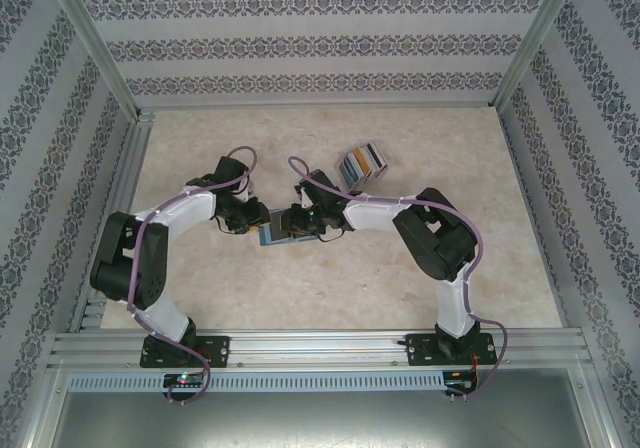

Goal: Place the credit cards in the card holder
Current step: Insert the credit card into the card slot.

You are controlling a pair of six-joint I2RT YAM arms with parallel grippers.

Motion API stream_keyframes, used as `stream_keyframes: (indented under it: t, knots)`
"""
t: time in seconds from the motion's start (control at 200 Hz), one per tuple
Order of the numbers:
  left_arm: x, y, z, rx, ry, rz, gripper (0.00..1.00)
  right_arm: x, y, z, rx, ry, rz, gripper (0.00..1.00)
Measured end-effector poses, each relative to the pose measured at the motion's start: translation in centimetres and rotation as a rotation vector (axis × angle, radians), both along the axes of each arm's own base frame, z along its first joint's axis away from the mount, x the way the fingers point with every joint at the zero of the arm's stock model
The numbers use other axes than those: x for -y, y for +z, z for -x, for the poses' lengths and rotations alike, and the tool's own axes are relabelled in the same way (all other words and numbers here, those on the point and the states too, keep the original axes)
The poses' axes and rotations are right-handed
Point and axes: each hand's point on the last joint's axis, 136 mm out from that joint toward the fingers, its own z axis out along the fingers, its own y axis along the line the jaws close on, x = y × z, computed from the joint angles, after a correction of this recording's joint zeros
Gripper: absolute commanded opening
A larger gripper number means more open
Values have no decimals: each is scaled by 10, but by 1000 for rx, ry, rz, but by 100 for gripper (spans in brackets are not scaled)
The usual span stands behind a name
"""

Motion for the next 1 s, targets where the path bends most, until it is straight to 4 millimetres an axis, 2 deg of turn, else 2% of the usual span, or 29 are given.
stream_keyframes:
  t: [0.075,0.16,0.32,0.505,0.814,0.949,0.999]
  knots:
    - [-2,13,-6,44,10,-9,34,3,0,2,2,4,15,32]
    - [-3,16,-8,58,13,-13,36,5,-1,3,0,7,25,29]
    - [-3,3,-7,22,15,-24,43,6,-2,4,-3,14,34,26]
    - [-7,-11,-6,-12,24,-53,45,0,-1,9,-1,34,35,20]
    - [-17,-26,-6,-47,33,-117,42,-8,-5,11,-4,49,38,19]
    - [-20,-27,-7,-45,36,-136,37,-7,-5,11,-6,49,40,19]
    - [-20,-27,-7,-45,36,-137,32,-7,-5,11,-6,49,40,19]
